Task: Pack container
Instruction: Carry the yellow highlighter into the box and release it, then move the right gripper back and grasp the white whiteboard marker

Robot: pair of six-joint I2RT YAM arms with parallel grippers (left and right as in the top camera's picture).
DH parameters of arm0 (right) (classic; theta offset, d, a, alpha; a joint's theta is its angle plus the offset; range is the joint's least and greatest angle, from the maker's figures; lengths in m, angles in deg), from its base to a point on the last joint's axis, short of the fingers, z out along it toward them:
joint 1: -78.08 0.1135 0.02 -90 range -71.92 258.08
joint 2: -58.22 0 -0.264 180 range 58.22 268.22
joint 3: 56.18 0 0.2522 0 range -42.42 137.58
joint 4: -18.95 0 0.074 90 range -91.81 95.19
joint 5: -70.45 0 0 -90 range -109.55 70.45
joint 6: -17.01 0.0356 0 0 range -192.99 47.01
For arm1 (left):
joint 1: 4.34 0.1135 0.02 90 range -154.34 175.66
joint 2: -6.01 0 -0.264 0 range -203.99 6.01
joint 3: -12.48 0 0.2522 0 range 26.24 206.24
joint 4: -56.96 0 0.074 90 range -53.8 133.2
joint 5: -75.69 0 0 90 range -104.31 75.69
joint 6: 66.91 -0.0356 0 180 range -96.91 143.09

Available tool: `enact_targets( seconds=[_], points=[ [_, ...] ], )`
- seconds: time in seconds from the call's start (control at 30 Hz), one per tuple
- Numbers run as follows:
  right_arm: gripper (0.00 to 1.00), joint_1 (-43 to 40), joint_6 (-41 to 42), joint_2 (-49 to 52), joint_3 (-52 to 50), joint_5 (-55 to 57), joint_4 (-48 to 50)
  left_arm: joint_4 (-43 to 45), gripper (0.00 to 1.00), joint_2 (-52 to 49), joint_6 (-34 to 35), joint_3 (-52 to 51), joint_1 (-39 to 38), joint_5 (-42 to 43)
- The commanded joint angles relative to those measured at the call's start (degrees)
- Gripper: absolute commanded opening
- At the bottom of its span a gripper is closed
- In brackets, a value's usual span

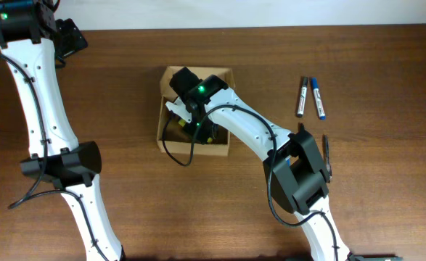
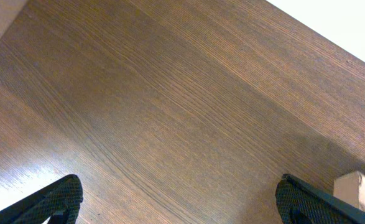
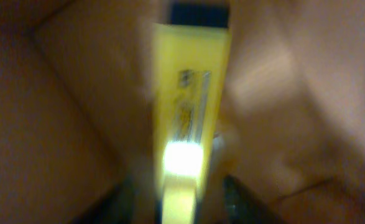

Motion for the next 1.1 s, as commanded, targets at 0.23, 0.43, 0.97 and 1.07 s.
enact_targets(
  seconds=[0.23, 0.43, 0.97, 1.07],
  points=[
    [0.48, 0.09, 8.72, -4.42, 19.67, 2.45, -10.10, -0.13, 1.00, 1.60, -0.70, 0.17, 0.04, 0.00],
    [0.62, -1.18, 18.32, -4.92, 48.39, 14.19, -19.82, -0.13, 1.00, 1.60, -0.70, 0.17, 0.04, 0.00],
    [0.66, -35.34, 31.21, -0.04, 35.26, 5.11, -25.62, -0.13, 1.00, 1.60, -0.70, 0.17, 0.04, 0.00],
    [0.66, -38.34, 31.23, 0.07, 25.88, 2.40, -20.85, -0.13, 1.00, 1.60, -0.70, 0.17, 0.04, 0.00]
  ],
)
